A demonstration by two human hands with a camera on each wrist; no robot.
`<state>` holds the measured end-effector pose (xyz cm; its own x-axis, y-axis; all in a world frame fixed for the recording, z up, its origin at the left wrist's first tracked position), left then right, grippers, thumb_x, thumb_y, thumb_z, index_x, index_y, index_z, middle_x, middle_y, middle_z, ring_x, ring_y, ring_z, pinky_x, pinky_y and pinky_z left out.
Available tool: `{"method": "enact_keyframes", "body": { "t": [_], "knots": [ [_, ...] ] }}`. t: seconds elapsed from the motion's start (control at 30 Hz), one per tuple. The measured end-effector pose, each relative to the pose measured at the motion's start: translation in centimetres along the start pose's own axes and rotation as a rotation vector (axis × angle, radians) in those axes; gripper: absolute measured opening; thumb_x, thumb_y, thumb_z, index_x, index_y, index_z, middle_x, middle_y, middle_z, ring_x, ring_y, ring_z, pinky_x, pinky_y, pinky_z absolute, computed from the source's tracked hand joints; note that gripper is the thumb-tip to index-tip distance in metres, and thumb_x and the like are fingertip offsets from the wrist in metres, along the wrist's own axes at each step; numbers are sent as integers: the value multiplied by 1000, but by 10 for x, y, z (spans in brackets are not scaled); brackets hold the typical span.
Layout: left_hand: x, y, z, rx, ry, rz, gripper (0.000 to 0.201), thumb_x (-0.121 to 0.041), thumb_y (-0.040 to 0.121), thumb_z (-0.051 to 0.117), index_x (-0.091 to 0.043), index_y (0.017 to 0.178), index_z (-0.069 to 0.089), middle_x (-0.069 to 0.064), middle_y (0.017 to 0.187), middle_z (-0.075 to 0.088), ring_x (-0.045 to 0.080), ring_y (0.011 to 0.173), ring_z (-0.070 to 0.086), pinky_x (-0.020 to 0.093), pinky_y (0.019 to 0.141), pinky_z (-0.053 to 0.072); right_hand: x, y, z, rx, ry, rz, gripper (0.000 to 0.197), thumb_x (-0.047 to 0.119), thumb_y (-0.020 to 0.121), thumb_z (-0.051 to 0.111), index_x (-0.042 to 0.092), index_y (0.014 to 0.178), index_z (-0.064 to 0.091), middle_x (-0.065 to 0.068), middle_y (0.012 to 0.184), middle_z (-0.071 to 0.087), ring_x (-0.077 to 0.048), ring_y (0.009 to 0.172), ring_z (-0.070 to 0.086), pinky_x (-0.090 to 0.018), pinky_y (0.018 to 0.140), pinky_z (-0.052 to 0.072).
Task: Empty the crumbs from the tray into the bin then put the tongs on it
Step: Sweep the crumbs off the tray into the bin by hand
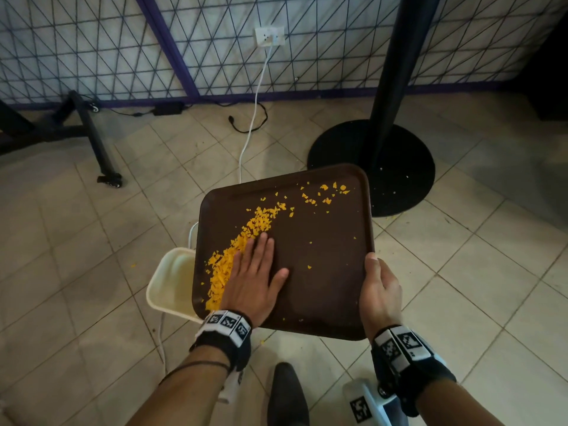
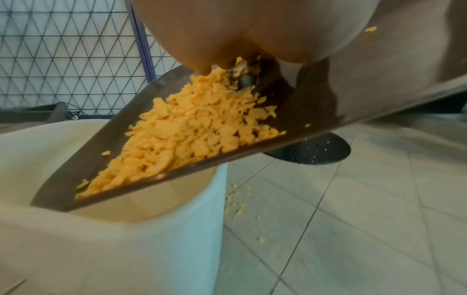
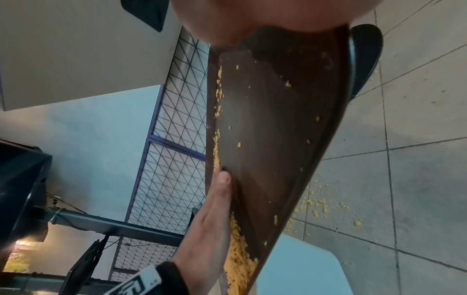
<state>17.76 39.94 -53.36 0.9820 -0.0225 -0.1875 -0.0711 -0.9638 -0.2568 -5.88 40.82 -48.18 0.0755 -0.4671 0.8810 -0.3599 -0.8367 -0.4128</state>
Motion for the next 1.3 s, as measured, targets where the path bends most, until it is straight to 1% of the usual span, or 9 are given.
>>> {"method": "enact_keyframes", "body": {
  "t": [0.1, 0.2, 0.33, 0.5, 0.7, 0.87, 0.97, 1.07, 1.3],
  "knots": [
    [-47, 13, -26, -121, -36, 162, 66, -58, 101, 9, -24, 156, -7, -5, 163, -17, 16, 149, -18, 45, 123, 1, 1, 0, 0, -9, -9, -9, 35, 41, 103, 34, 21, 99, 63, 8, 86, 62, -9, 86, 59, -30, 70, 43],
    [-107, 43, -54, -220, -75, 339, 64, -51, 103, 17, -21, 157, 4, -3, 165, -7, 21, 152, -8, 47, 122, 3, 2, -1, 0, -23, -7, -28, 33, 36, 103, 36, 20, 95, 63, 8, 82, 60, -4, 78, 55, -22, 62, 39],
    [-143, 82, -67, -191, -33, 401, 65, -52, 102, 16, -20, 157, 4, -2, 166, -5, 22, 152, -5, 48, 122, 5, 2, 0, -1, -32, -56, -60, 32, 35, 103, 34, 21, 94, 61, 11, 81, 58, -9, 77, 53, -31, 70, 38],
    [-97, 84, -51, -139, -30, 277, 70, -62, 98, 8, -24, 157, -4, -7, 164, -13, 17, 151, -10, 44, 122, 0, 3, 1, -2, -16, -48, -80, 33, 36, 104, 34, 19, 94, 61, 10, 82, 60, -3, 77, 55, -20, 62, 38],
    [-4, 46, -19, -60, -99, -28, 74, -67, 96, 4, -26, 156, -7, -7, 163, -15, 16, 151, -12, 42, 123, 0, 1, 1, -1, -8, -63, -64, 38, 39, 103, 33, 15, 95, 62, 5, 84, 62, -8, 80, 57, -34, 73, 45],
    [-54, 66, -59, -220, -100, 182, 72, -62, 98, 11, -23, 157, 2, -4, 165, -5, 19, 152, -6, 40, 122, -1, 4, 0, 1, -5, -68, -83, 36, 38, 104, 32, 18, 96, 61, 9, 84, 61, -2, 79, 55, -23, 65, 41],
    [-90, 88, -71, -205, -96, 276, 71, -61, 99, 13, -23, 157, 1, -6, 165, -7, 17, 151, -7, 41, 123, -1, 4, 1, 2, -25, -82, -89, 39, 37, 104, 33, 15, 95, 63, 7, 83, 62, -4, 78, 56, -24, 65, 41],
    [-88, 99, -64, -167, -80, 264, 70, -61, 99, 13, -24, 157, 1, -8, 165, -7, 18, 151, -6, 45, 122, 3, 2, 2, 3, -35, -94, -92, 39, 39, 104, 32, 15, 98, 63, 6, 86, 62, -5, 80, 56, -30, 69, 42],
    [7, 85, -35, -93, -94, 45, 72, -66, 97, 6, -28, 157, -4, -9, 164, -10, 15, 151, -8, 42, 122, -1, 3, 1, 2, -13, -106, -93, 40, 35, 105, 30, 11, 100, 62, 7, 84, 59, -1, 77, 52, -17, 63, 37]
  ]
}}
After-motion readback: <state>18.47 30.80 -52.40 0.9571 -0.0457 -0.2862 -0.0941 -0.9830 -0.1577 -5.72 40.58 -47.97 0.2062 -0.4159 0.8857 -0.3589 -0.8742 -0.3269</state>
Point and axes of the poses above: each hand's wrist, its own y-axis towards the middle knuckle, its own z-axis out of the palm, x = y × z, the point moved 6 cm from there along y, towards the middle knuckle
